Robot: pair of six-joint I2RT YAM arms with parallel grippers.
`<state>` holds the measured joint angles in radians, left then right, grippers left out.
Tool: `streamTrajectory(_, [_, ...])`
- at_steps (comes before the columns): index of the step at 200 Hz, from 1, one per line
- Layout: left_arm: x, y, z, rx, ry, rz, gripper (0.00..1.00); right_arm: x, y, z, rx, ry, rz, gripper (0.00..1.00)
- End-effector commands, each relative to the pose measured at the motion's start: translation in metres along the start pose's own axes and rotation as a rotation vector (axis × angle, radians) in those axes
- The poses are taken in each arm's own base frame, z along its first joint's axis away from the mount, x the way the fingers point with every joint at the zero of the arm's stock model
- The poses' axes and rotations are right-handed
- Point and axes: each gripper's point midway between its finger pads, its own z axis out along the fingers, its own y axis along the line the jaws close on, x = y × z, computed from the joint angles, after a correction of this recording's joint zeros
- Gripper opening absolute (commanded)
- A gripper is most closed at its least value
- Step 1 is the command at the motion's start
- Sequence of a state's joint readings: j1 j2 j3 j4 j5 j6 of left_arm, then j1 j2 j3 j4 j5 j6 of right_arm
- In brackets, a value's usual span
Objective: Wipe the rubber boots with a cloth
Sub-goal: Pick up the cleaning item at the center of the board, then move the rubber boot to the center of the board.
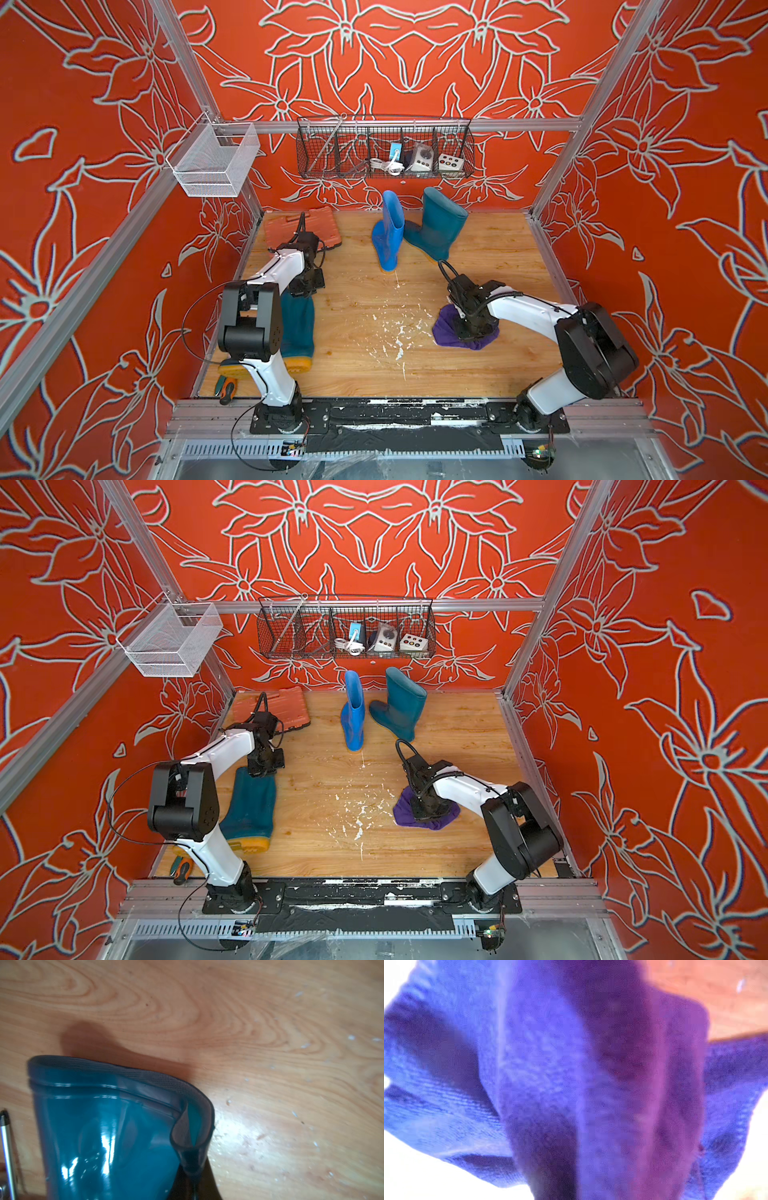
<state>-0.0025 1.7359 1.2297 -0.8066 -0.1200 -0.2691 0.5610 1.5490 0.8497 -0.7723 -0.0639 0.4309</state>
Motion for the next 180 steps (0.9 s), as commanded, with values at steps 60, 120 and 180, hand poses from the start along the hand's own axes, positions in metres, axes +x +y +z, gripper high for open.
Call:
streamTrajectory(60, [0.011, 0.019, -0.080, -0.030, -0.180, -0.016, 0.00, -0.006, 0.009, -0.013, -0.059, -0.077, -0.021, 0.00])
streamTrajectory(120, [0.049, -0.055, -0.113, 0.162, -0.258, 0.232, 0.00, -0.010, 0.004, -0.032, -0.074, -0.144, -0.002, 0.00])
streamTrajectory(180, [0.113, -0.143, -0.114, 0.261, -0.302, 0.591, 0.00, -0.012, -0.032, -0.058, -0.132, -0.229, 0.153, 0.00])
